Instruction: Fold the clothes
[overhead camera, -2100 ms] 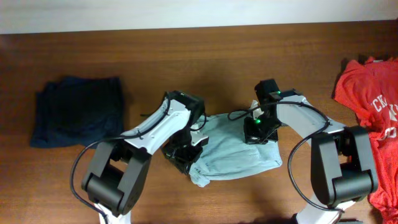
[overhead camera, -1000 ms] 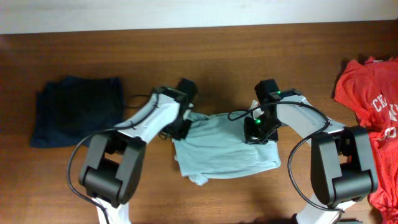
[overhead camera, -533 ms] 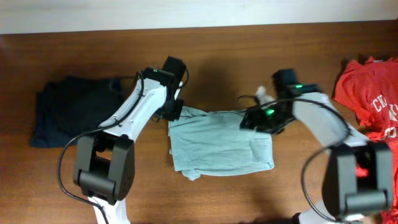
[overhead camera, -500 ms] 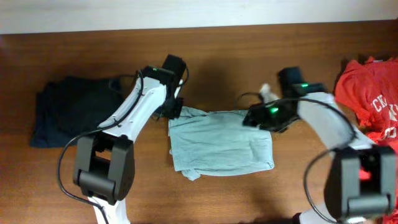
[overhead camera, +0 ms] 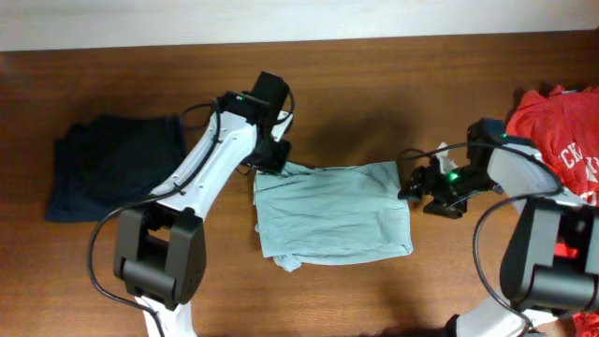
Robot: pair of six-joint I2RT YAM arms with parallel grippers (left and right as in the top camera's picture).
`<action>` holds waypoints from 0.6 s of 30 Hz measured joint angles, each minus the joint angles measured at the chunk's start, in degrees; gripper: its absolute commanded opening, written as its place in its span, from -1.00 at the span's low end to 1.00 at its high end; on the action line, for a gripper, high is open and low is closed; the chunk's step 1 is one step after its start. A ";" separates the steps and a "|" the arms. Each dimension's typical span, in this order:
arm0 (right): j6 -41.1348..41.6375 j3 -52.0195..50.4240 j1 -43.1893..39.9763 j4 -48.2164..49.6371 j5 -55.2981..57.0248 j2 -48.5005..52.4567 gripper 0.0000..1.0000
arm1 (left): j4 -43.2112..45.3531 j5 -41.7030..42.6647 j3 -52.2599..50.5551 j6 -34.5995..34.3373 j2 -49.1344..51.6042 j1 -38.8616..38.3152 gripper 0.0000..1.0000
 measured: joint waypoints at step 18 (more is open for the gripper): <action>-0.72 -9.07 4.59 16.46 -10.03 1.40 -0.92 | -3.80 0.44 0.02 1.36 0.00 -0.11 -0.26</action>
